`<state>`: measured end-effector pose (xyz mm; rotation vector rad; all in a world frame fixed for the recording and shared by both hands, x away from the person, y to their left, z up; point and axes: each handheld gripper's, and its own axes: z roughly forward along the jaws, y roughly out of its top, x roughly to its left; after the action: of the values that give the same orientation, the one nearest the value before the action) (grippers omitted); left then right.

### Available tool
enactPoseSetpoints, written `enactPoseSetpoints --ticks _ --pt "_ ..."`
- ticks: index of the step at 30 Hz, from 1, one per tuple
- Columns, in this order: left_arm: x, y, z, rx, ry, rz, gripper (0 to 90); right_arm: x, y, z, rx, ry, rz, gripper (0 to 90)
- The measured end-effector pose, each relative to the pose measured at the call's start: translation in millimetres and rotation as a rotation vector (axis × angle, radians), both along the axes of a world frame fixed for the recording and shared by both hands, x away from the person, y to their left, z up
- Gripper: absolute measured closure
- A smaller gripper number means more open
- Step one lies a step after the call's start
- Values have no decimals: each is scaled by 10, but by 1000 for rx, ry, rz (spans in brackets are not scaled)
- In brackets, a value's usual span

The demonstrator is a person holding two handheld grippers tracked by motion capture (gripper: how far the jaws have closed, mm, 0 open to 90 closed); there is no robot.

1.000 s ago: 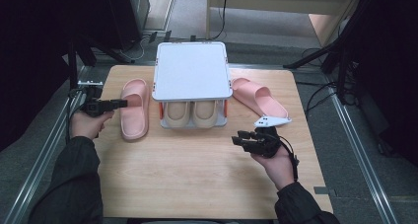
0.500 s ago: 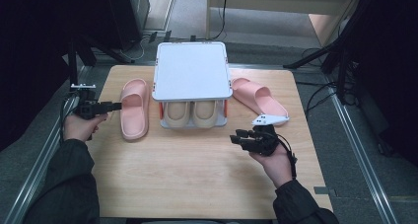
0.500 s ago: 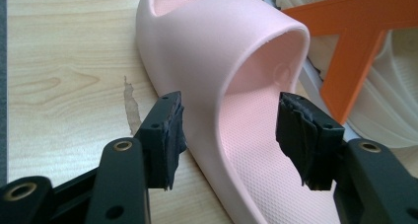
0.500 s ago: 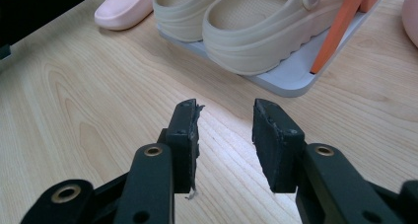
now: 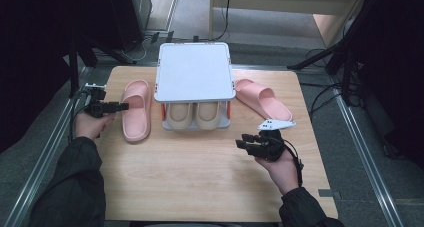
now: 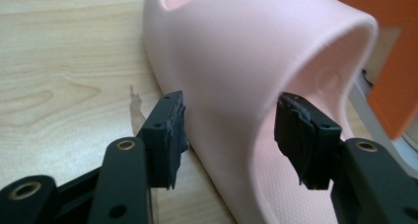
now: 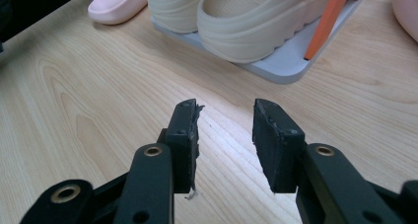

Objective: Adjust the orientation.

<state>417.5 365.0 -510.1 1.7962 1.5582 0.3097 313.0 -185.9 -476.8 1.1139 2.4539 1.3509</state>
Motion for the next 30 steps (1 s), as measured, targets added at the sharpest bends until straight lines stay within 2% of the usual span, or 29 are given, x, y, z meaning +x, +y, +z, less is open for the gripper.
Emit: enactPoseSetpoints --ticks 2,5,8,10,15,19,23,26,30 --pt "27 -2 -3 8 -22 13 475 -17 -14 1 -1 1 -4 630" --pt "50 -18 -20 5 -30 12 493 -38 -44 5 6 -1 -13 629" --pt "77 -43 -42 2 -4 4 525 -45 -57 3 3 0 -20 629" --pt "84 -53 -51 31 -10 6 556 -49 -53 1 0 -1 -19 629" --pt "79 -32 -42 42 -15 23 631 -49 -34 0 0 1 -13 628" --pt "80 -27 -36 47 -10 26 656 -50 -11 -7 -4 2 -6 627" --pt "82 -17 -1 72 -4 64 738 -48 -10 -7 -2 5 -9 624" --pt "81 20 -7 47 4 75 813 -47 -18 -3 -1 4 -11 624" --pt "86 42 -2 23 24 71 820 -48 -24 1 0 3 -9 625"
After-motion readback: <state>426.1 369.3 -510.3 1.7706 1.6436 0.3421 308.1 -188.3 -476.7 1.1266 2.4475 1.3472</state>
